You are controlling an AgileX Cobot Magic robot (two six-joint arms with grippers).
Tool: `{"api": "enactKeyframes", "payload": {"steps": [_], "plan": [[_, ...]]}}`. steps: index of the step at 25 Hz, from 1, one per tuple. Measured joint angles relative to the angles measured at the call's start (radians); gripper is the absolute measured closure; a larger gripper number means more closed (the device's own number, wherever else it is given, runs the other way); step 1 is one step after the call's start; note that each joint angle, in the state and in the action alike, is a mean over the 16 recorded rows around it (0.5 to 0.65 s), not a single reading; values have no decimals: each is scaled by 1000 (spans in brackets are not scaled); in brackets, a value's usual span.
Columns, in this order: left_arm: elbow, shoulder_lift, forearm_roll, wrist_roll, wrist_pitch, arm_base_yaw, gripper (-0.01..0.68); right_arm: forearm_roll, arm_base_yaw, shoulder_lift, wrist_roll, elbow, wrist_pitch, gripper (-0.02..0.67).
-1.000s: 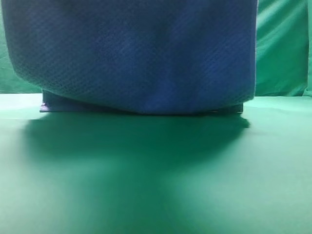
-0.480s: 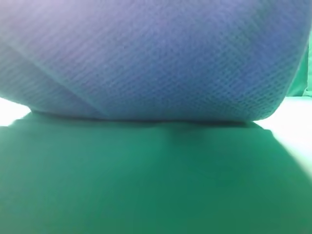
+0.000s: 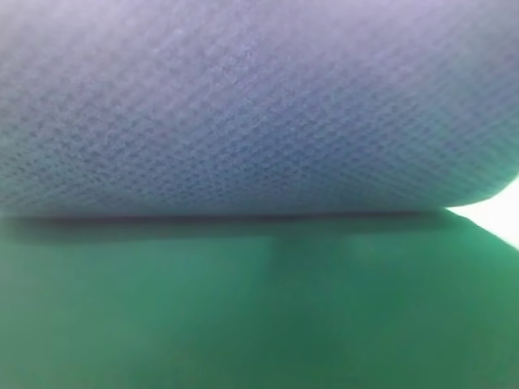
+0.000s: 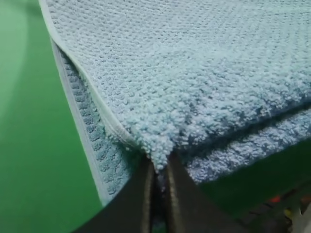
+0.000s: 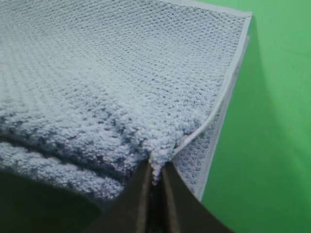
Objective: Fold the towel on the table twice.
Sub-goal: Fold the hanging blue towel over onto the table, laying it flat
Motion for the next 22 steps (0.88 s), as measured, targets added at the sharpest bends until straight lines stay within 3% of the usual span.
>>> {"api": "enactKeyframes", "payload": {"steps": [10,22], "plan": [[16,42,-33,1,-32,0,673,12,1,-43,44,106,-39,649],[-145,403,15,1,-202,0,673,-129,-18,228,53,14,-167,649]]}}
